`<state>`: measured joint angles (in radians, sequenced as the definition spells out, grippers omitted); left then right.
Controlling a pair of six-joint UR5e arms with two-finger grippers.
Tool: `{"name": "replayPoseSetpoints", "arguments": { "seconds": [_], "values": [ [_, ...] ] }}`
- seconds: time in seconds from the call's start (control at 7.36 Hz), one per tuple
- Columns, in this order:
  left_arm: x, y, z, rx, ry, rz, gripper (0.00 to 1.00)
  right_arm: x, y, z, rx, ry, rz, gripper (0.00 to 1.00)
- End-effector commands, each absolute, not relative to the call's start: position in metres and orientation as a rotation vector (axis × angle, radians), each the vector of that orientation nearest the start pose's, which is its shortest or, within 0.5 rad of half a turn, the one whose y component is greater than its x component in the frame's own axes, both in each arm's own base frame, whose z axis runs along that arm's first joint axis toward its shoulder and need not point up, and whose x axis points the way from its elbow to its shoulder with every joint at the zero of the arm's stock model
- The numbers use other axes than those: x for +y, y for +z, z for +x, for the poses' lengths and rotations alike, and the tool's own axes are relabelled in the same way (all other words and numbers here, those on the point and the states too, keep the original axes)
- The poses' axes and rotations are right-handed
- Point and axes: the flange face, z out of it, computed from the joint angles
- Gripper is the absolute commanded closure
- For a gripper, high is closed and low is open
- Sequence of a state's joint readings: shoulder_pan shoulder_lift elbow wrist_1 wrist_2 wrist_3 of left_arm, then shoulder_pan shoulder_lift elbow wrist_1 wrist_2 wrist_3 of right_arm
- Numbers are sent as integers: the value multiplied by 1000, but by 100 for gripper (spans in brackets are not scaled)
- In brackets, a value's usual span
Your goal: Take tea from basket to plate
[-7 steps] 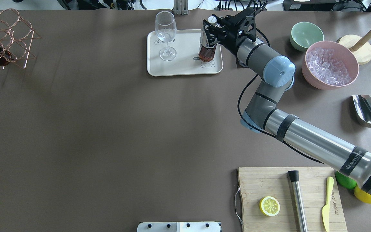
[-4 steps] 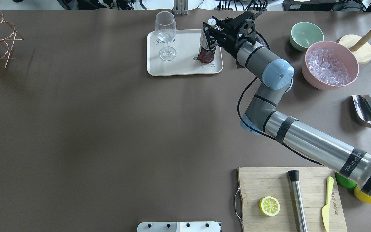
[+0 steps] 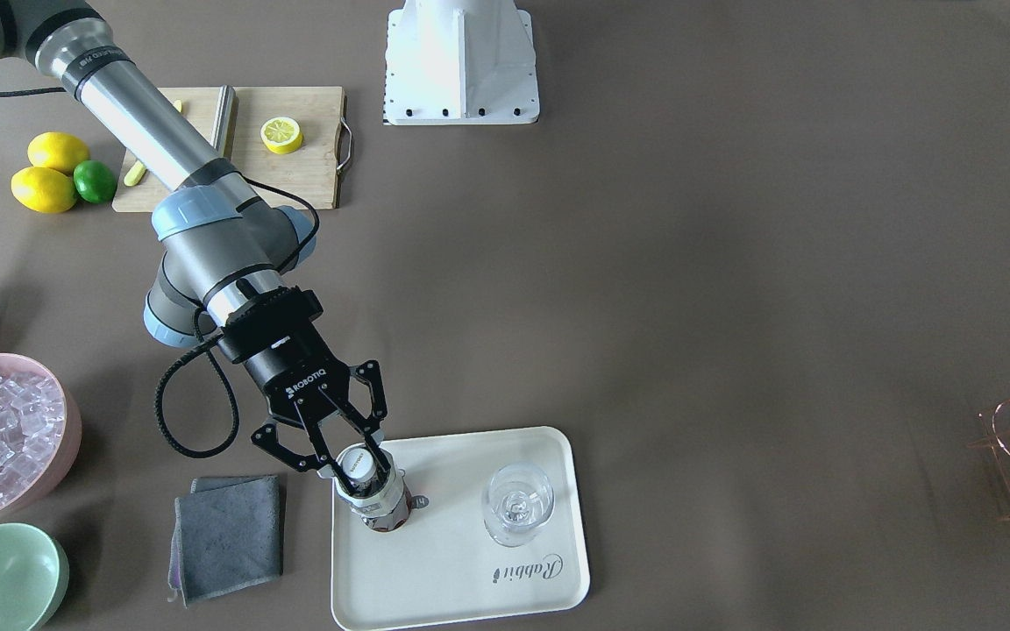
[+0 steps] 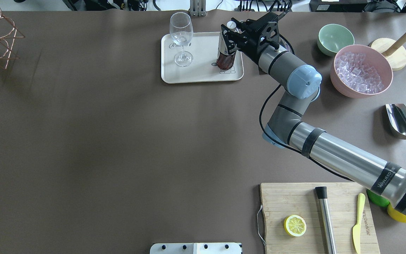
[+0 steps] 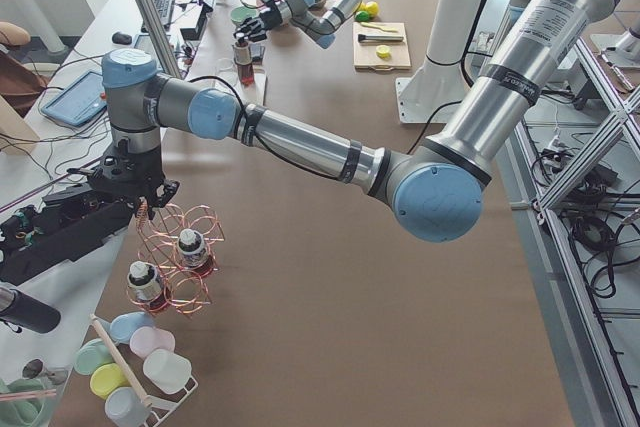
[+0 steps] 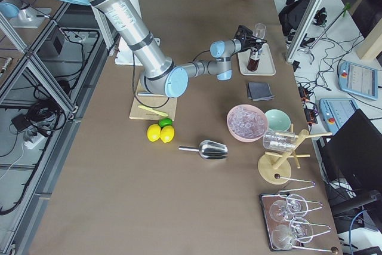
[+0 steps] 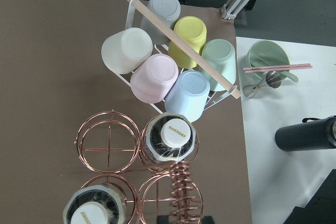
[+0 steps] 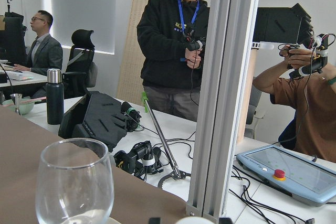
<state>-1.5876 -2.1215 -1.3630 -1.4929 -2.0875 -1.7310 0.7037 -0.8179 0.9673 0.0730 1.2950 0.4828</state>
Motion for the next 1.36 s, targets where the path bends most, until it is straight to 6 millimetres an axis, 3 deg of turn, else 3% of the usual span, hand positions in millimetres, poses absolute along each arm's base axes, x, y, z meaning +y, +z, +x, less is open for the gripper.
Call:
{"name": "replayPoseSetpoints", "arguments": {
  "seconds": [0.0, 0.54, 0.82, 1.09, 1.22],
  "values": [
    [-715, 442, -80, 599, -1617, -245, 100, -606, 294, -469, -955, -35, 1511, 0],
    [-721, 446, -59, 587, -1593, -254, 100, -610, 291, -458, -995, -93, 1499, 0],
    [-728, 461, -56, 597, -1584, -245, 100, -634, 283, -411, -1044, -194, 1460, 0],
    [-734, 469, -53, 603, -1577, -240, 100, -649, 301, -374, -1025, -280, 1330, 0],
    [-735, 468, -45, 603, -1566, -241, 91, -653, 299, -360, -1073, -390, 1200, 0]
  ]
}}
